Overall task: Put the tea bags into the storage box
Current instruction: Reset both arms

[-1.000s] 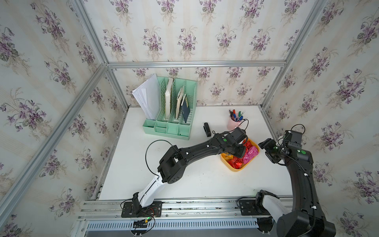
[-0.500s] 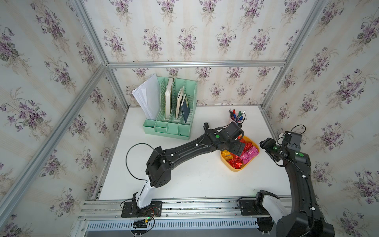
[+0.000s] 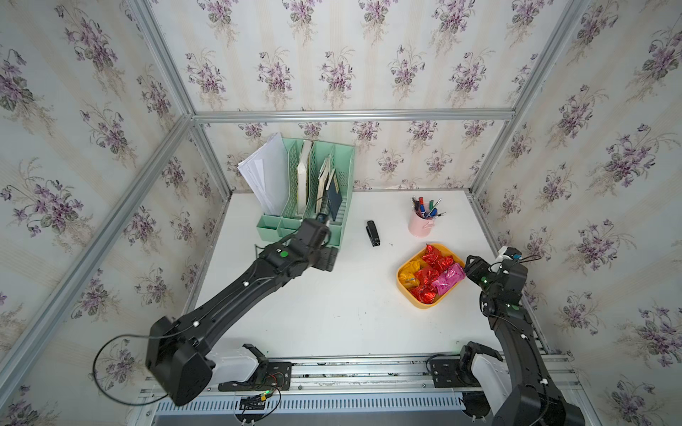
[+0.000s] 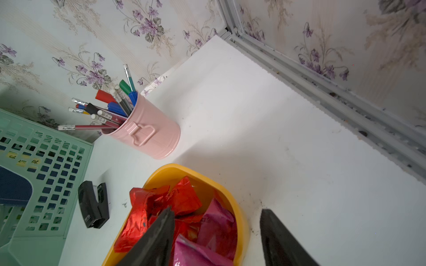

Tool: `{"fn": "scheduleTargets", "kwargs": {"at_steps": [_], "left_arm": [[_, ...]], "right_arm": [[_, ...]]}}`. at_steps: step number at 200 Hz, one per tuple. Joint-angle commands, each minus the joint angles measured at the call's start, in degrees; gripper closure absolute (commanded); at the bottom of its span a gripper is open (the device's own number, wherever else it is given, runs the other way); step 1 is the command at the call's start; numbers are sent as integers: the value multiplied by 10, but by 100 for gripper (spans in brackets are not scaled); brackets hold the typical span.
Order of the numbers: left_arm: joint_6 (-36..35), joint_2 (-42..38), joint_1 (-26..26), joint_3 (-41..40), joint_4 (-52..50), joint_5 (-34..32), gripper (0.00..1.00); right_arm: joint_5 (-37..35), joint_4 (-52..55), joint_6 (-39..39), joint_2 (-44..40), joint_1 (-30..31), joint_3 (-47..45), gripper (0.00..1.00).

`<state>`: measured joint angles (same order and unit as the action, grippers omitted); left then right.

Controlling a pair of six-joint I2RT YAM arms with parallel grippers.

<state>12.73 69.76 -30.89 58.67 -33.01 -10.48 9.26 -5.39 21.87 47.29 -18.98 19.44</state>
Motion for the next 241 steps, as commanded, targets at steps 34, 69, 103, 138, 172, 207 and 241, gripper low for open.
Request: {"fn": "scheduleTargets", "kwargs": {"at_steps": [34, 69, 103, 138, 172, 207, 241], "left_arm": [[-77, -132, 253, -232, 220, 12, 3], [-95, -13, 302, -219, 314, -5, 3], [-116, 67, 306, -260, 507, -15, 1], [-130, 132, 311, -241, 540, 45, 1], [-126, 159, 308, -253, 592, 61, 1], [-130, 161, 297, -346, 762, 39, 1], [-132, 160, 288, -336, 738, 20, 1]], "right_arm": [[-155, -235, -71, 52, 123, -53, 33], [-242, -403, -101, 172, 190, -76, 24], [-277, -571, -140, 266, 214, -92, 9], [-251, -750, -178, 362, 223, -124, 0], [-202, -723, -196, 392, 226, -102, 0], [-210, -723, -197, 417, 224, -80, 0], [-225, -705, -190, 404, 226, -79, 0]]}}
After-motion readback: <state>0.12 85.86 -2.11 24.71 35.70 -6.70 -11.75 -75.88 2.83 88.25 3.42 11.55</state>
